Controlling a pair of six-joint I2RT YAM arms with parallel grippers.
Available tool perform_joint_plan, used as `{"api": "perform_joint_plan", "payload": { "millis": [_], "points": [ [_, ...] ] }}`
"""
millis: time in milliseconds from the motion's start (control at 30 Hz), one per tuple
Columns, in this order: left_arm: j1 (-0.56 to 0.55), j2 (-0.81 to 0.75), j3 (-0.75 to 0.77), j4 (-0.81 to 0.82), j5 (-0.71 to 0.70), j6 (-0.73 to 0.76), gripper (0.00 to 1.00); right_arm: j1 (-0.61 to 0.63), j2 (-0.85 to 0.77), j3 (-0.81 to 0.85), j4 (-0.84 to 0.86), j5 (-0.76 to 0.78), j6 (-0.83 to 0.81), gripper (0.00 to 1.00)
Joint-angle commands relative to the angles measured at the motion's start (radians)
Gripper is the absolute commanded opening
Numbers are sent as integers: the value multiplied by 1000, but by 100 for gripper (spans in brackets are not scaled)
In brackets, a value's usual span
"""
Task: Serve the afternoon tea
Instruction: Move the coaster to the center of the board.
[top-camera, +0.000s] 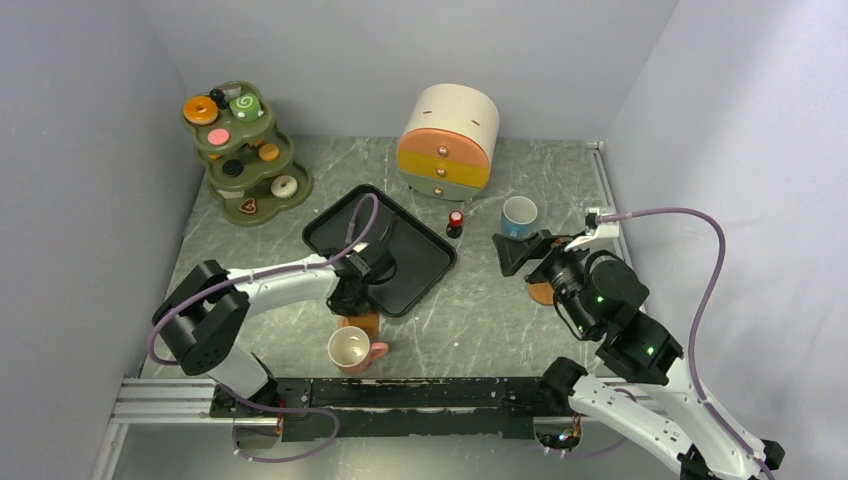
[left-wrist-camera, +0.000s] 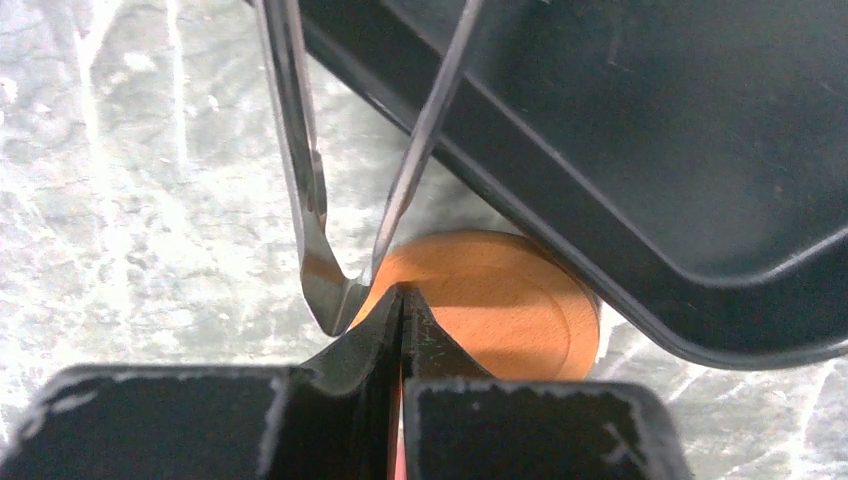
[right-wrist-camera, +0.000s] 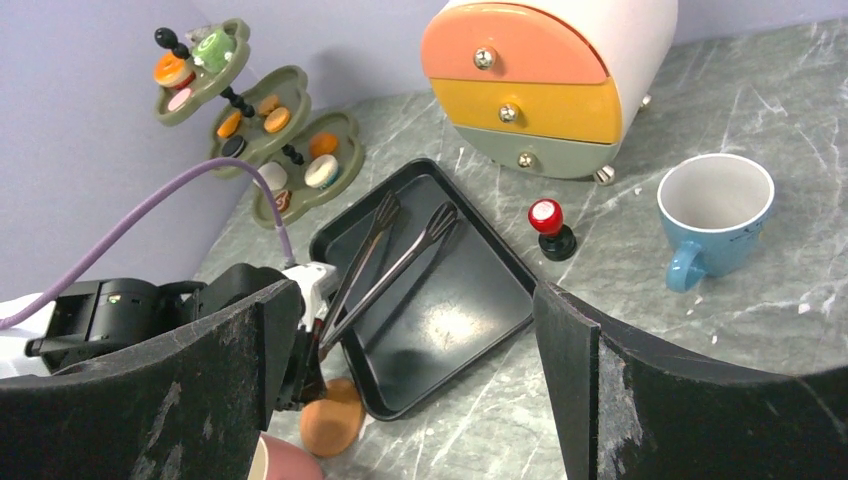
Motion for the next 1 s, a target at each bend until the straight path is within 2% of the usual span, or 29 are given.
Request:
{"api": "perform_joint_plan", "payload": {
  "millis": [0, 233, 533, 800, 967],
  "points": [
    [62, 13, -54, -48, -24, 19, 5, -4, -20, -10, 18, 14, -17, 90],
    [114, -5, -69, -57, -44, -4, 5, -5, -25, -12, 14, 26, -24, 91],
    [146, -36, -83, -160, -189, -153, 5, -5, -29, -14, 14, 33, -28, 91],
    [317, -66, -125, -92, -118, -147, 5, -5, -31, -14, 13, 32, -25, 91],
    [406, -99, -108, -67, -133, -171, 5, -5, -31, -11, 14, 21, -20, 91]
  ]
}}
